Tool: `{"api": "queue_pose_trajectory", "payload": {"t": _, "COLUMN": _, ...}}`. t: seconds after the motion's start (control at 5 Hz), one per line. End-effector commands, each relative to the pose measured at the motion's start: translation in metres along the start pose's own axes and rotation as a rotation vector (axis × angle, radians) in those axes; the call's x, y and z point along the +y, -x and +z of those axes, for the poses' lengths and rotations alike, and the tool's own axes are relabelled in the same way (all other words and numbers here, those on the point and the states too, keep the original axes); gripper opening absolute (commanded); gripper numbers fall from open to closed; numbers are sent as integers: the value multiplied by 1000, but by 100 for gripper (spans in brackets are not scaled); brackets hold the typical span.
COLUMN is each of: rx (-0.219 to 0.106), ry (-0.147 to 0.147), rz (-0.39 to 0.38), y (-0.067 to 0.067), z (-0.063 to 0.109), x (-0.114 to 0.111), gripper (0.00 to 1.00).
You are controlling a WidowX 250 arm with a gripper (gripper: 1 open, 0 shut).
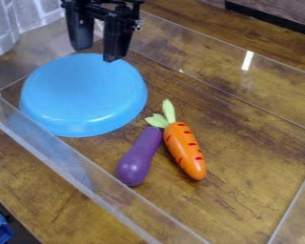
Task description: Remove the purple eggplant from the blue tray and put it on the table
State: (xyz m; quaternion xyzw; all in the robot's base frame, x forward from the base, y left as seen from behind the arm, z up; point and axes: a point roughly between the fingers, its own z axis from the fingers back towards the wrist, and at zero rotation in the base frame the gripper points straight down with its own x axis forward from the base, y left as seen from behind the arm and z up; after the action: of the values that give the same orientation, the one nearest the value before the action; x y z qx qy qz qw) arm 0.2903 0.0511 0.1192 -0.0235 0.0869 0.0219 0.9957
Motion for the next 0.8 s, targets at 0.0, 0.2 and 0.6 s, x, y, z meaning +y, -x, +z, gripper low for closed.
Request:
{"api": "queue_pose_trajectory", "payload": {"t": 0.0, "rx": -50, "ry": 6, "rz": 54, "y": -9, "z": 15, "x": 2, "gripper": 100}}
{"api": "queue_pose_trajectory", "payload": {"t": 0.2, "rx": -36, "ry": 19, "rz": 83, "y": -15, "z": 14, "x": -5, "gripper": 100}}
{"api": "queue_pose_trajectory", "payload": {"t": 0.6, "rx": -5, "ry": 12, "rz": -25, "y": 0, "z": 18, "x": -22, "gripper": 100}}
